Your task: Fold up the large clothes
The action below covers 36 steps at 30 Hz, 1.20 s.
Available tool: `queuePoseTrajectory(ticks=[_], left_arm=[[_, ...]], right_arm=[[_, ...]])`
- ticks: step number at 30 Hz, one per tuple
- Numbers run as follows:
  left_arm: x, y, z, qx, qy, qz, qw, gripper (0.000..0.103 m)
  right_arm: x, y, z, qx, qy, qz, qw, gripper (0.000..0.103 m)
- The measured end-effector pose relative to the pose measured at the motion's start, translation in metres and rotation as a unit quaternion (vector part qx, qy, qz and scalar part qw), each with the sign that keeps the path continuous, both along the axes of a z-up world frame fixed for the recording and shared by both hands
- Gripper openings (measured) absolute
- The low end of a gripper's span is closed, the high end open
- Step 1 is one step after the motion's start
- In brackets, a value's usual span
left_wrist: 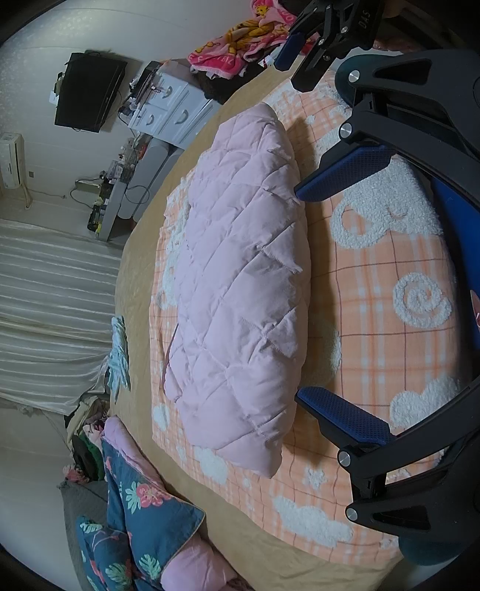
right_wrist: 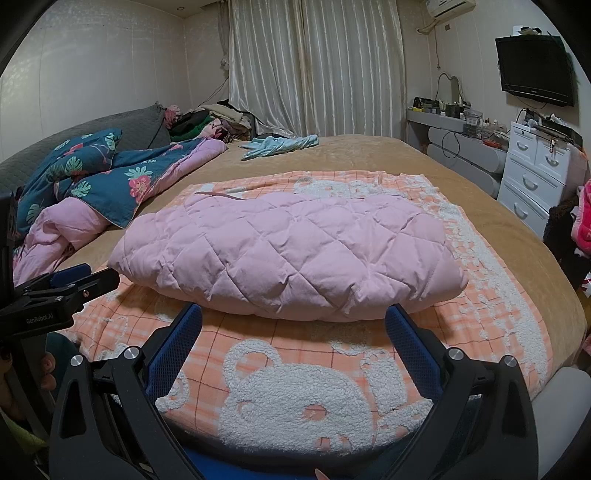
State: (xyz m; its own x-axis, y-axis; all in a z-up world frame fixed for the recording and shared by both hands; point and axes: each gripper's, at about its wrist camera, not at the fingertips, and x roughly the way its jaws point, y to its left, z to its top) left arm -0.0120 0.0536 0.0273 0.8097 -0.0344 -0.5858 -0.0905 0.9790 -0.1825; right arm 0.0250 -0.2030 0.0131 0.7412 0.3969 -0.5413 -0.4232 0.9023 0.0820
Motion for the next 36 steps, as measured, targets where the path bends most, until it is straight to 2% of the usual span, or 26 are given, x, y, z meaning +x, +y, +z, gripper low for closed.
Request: queuePoseTrajectory(ticks=[36], left_arm=[[-0.0009,0.0094,0.0006,0.005,-0.003,0.004,1.0000,0.094]], right_arm=[[-0.0002,0.0001,0.0001,-0.004,0.000,-0.001,1.000,0.099]])
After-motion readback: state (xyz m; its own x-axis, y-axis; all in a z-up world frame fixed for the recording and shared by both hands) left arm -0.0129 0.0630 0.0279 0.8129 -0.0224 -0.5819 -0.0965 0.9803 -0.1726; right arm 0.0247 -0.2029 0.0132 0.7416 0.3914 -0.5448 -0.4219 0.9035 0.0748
